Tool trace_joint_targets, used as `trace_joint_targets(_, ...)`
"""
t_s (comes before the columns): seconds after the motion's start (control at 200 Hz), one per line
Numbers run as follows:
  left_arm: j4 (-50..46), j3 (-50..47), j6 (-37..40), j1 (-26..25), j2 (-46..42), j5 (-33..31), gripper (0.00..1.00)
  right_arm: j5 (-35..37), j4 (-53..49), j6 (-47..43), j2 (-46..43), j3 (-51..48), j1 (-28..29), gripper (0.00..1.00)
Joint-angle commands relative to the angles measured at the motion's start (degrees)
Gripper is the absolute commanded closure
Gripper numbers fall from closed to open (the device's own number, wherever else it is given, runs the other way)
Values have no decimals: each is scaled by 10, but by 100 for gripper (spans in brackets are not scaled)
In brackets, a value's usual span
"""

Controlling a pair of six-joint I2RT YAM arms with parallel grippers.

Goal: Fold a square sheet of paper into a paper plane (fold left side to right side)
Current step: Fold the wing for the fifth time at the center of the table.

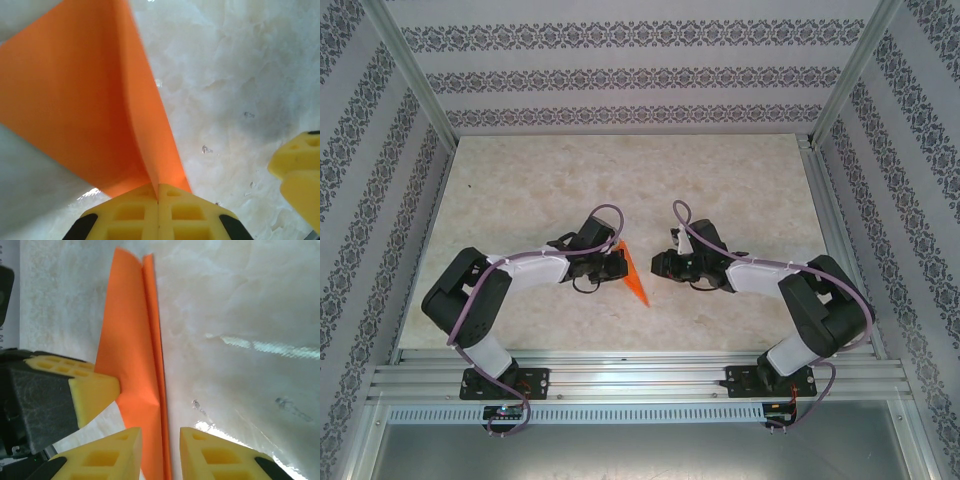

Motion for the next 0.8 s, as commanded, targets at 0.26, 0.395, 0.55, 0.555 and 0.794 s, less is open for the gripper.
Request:
trace_joint_targets(0.26, 56, 7, 43, 17, 11, 15, 100, 35, -60, -36, -15, -3, 44, 74)
trace_joint_targets(0.395, 58, 3, 55, 26, 19, 18, 100, 47, -67, -41, -15, 0, 55, 74)
trace_joint_targets(0.55, 81, -14, 74, 41, 26, 40, 100, 69, -89, -54, -11, 10, 68, 73)
trace_joint_targets(0.555, 82, -15, 74, 41, 26, 41, 100, 69, -89, -54, -10, 10, 69, 73)
trace_joint_targets(0.794, 109, -31, 112, 59, 31, 80, 100, 75, -98, -58, -2, 20, 80, 72)
